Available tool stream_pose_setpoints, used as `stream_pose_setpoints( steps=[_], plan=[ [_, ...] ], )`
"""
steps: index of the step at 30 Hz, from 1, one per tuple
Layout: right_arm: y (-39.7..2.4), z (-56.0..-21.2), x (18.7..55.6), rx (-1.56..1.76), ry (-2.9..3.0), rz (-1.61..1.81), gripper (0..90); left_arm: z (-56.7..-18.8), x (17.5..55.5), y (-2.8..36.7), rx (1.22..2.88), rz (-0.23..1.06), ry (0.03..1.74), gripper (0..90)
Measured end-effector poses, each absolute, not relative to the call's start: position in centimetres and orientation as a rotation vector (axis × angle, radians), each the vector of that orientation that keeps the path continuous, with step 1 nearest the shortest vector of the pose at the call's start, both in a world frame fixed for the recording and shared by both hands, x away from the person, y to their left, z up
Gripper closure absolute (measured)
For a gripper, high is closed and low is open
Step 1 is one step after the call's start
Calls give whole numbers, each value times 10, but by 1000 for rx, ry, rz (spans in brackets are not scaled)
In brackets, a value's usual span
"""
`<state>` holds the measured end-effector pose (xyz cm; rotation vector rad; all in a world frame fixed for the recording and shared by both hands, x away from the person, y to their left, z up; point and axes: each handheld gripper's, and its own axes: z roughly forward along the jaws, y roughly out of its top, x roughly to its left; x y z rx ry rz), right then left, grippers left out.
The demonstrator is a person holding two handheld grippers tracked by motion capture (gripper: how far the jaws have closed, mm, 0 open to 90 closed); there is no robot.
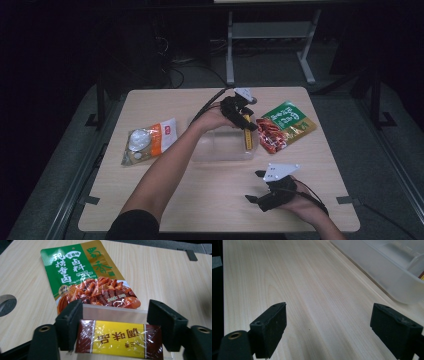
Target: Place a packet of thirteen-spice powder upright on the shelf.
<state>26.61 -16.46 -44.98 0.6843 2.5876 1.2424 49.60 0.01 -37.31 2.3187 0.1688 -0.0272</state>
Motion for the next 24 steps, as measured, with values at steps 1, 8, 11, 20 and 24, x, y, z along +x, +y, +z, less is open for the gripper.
stream_pose_setpoints(
  steps=[1,8,11,20,24],
  plan=[
    [-164,-450,265,694,2590,1240,133,-372,495,1,2317,-26,167,241],
    [-169,-450,264,704,2578,1235,133,-354,490,14,2315,-6,191,161],
    [-171,-450,264,709,2565,1248,133,-347,484,22,2311,16,197,149],
    [-172,-449,264,717,2570,1251,133,-333,458,54,2306,59,220,126],
    [-174,-450,265,726,2572,1252,133,-335,443,72,2310,61,262,126]
  ],
)
